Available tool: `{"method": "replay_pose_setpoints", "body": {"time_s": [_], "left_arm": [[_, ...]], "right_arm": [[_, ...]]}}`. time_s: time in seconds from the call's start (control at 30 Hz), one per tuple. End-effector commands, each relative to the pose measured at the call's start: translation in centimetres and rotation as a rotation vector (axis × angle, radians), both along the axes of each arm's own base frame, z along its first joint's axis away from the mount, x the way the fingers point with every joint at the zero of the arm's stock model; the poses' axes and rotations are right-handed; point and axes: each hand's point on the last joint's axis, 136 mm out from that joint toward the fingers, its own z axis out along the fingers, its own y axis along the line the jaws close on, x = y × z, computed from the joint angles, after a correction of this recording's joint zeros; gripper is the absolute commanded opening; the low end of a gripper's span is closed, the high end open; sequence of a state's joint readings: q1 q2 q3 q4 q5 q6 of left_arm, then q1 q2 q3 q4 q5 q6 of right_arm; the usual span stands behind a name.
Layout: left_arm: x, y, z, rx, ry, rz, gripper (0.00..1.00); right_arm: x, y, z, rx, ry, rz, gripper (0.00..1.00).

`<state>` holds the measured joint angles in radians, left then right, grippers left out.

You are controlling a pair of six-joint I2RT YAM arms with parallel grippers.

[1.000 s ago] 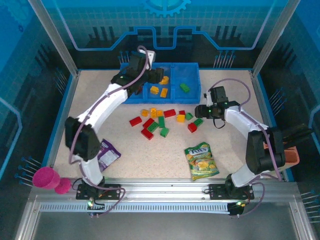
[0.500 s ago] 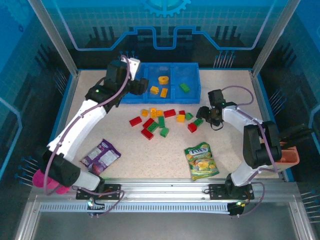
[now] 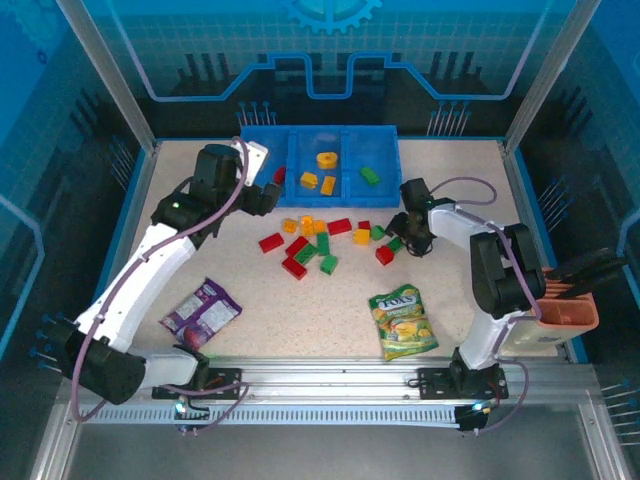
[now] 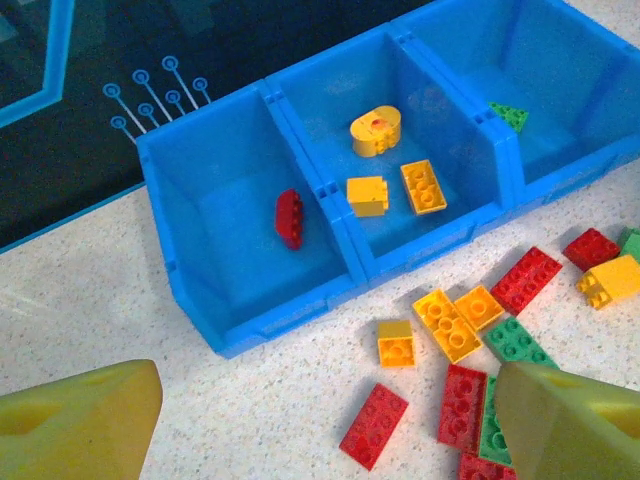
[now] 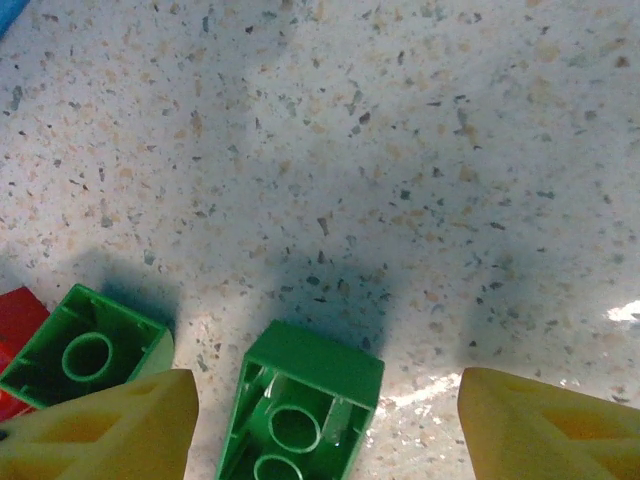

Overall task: Sort the legos into containers by color
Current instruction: Pick up the lego from the center of the table.

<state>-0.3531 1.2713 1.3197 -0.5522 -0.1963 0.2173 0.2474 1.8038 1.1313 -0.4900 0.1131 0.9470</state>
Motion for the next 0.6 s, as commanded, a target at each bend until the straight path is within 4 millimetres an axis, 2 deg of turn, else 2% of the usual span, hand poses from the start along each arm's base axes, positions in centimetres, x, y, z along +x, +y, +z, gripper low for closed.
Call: {"method": "replay_pose_setpoints", "body": {"time_s": [0.0, 0.2, 0.27, 0.33, 0.43, 0.57], "left_arm": [[-0.6, 0.7, 0.5, 0.001, -0.032, -0.003, 0.88], [-0.5, 1.0, 0.1, -0.003, -0.032, 0.005, 0.88], [-0.5, 1.1, 0.0, -0.001, -0.029, 0.008, 0.88], [-0.5, 1.2, 0.1, -0.001, -0.034, 0.011, 0.89], [-0.5, 1.4, -0.2, 0.001, -0.031, 0.016, 0.88], [-0.4, 1.4, -0.7, 0.007, -0.021, 0.020, 0.89]], "right_arm": [[-0.4, 0.4, -0.9, -0.030, 0.048, -0.012, 0.68], [-0.1, 1.5, -2.6, -0.044, 0.095, 0.026, 0.59], [-0.3, 1.8, -3.1, -0.049, 0.111, 0.042, 0.50], [-0.5, 1.8, -3.5, -0.064, 0.125, 0.064, 0.36], [-0.7, 2.0, -3.6, -0.073, 0.135, 0.110, 0.23], [-0.1, 2.0, -1.8, -0.111, 0.100, 0.213, 0.17]]}}
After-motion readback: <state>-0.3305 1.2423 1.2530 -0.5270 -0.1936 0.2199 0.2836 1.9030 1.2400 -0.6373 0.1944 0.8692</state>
